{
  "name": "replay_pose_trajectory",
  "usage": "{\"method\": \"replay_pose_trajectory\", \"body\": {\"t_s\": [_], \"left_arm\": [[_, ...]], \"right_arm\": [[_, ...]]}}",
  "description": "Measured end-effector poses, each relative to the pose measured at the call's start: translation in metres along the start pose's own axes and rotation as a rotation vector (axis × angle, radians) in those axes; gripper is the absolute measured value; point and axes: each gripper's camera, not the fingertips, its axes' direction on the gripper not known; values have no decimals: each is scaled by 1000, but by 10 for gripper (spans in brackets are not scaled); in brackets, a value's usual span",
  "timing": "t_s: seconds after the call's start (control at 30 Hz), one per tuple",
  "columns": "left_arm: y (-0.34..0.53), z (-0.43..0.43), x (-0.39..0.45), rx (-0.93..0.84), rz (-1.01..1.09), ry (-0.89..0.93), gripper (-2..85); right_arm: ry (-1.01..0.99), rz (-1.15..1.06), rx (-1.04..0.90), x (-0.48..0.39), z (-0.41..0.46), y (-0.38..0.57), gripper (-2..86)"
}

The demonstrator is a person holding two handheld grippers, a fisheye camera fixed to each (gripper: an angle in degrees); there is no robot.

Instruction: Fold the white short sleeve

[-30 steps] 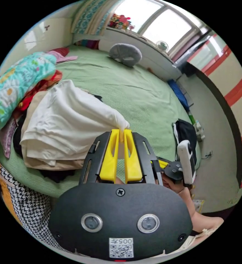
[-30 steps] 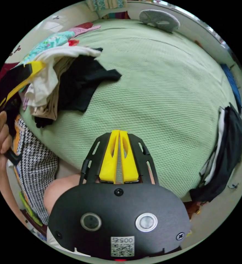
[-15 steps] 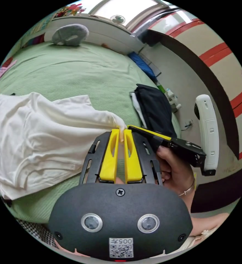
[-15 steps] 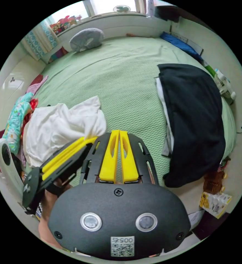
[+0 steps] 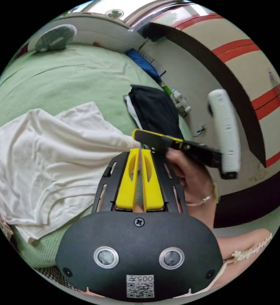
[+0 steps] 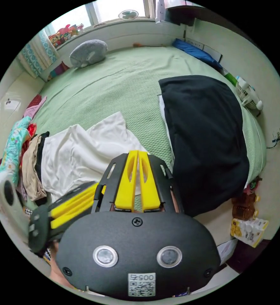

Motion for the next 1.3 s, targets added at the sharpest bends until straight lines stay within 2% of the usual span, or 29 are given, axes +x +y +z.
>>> {"method": "replay_pose_trajectory", "body": {"t_s": [0.1, 0.17, 0.27, 0.43, 0.63, 0.73, 0.87, 1.03, 1.1, 1.17, 1.3], "left_arm": [[-3, -30, -21, 20, -35, -169, 3], [1, -41, -54, 17, -142, -317, -1], [6, -46, -85, 49, -295, -389, -4], [-7, -34, -91, 2, -289, -467, -4], [-36, -4, -102, -59, -259, -371, -4], [-56, 12, -106, -88, -246, -420, -4], [-82, 27, -108, -115, -222, -401, -5], [-105, 39, -113, -148, -209, -461, -6], [-110, 44, -117, -160, -219, -425, -6], [-117, 49, -118, -166, -207, -397, -6], [-124, 52, -121, -170, -191, -432, -6]], "right_arm": [[-152, -70, -24, -9, 4, 1, -1], [-258, -149, -91, -20, 12, 2, 4], [-174, -199, -146, -36, 22, 3, 2], [-154, -278, -222, -62, 33, 3, -8], [-15, -333, -70, -81, 16, 6, -8], [37, -220, 63, -67, 6, 1, -6], [76, -91, 51, -40, 15, -6, 21], [35, -184, 204, -37, 1, -25, 43], [-5, -257, 196, -42, 5, -45, 60], [28, -314, 97, -51, 25, -77, 79], [40, -318, -46, -56, 62, -109, 79]]}}
